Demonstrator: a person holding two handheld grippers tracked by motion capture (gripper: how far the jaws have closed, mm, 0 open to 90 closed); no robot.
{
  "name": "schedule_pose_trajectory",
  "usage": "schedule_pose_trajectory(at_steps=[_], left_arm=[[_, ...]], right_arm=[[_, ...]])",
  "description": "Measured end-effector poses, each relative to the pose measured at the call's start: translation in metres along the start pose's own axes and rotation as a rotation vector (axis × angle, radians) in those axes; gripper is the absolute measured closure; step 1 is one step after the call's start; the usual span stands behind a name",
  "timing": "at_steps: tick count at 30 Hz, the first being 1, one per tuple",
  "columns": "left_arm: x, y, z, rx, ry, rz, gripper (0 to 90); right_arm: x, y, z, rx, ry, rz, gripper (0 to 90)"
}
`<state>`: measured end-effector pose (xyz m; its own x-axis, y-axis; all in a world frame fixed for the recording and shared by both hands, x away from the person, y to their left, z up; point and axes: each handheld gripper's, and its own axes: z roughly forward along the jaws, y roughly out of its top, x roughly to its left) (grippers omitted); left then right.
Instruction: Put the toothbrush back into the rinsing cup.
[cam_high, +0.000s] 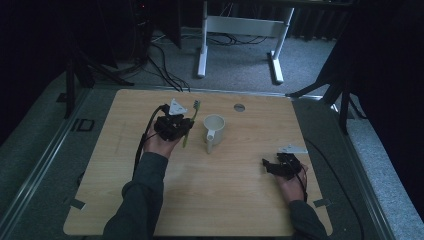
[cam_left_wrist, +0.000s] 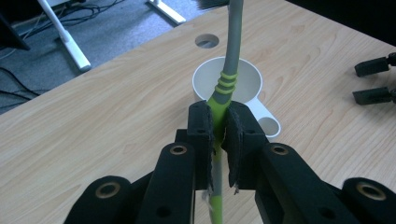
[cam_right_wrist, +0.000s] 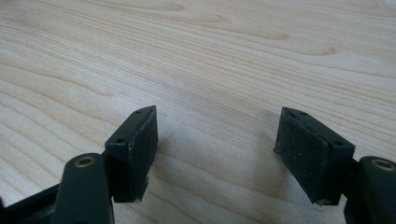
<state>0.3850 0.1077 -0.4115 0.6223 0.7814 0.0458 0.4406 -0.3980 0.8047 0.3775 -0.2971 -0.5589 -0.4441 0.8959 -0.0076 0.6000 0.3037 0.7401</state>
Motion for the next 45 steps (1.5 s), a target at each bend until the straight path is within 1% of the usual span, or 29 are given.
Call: schedule_pose_trajectory(at_steps=[9, 11, 13, 19, 27, 45], left_arm=[[-0.001, 0.001, 0.0, -0.027, 0.002, 0.005, 81.1], [-0.002, 0.002, 0.0, -0.036, -0.001, 0.001, 81.1], [-0.002, 0.002, 0.0, -0.04, 0.001, 0.006, 81.2], [-0.002, 0.003, 0.0, -0.061, -0.001, -0.001, 81.1], [-0.005, 0.008, 0.0, -0.081, -0.005, 0.012, 81.1], [-0.01, 0.016, 0.003, -0.139, -0.019, -0.001, 81.1]], right_arm=[[0.0, 0.0, 0.0, 0.0, 0.0, 0.0, 29.5], [0.0, 0.0, 0.0, 0.001, 0.0, 0.0, 29.5], [0.0, 0.0, 0.0, 0.001, 0.0, 0.0, 29.4], [0.0, 0.0, 0.0, 0.0, 0.0, 0.0, 29.4], [0.0, 0.0, 0.0, 0.001, 0.0, 0.0, 29.5], [0.0, 0.0, 0.0, 0.0, 0.0, 0.0, 29.5]])
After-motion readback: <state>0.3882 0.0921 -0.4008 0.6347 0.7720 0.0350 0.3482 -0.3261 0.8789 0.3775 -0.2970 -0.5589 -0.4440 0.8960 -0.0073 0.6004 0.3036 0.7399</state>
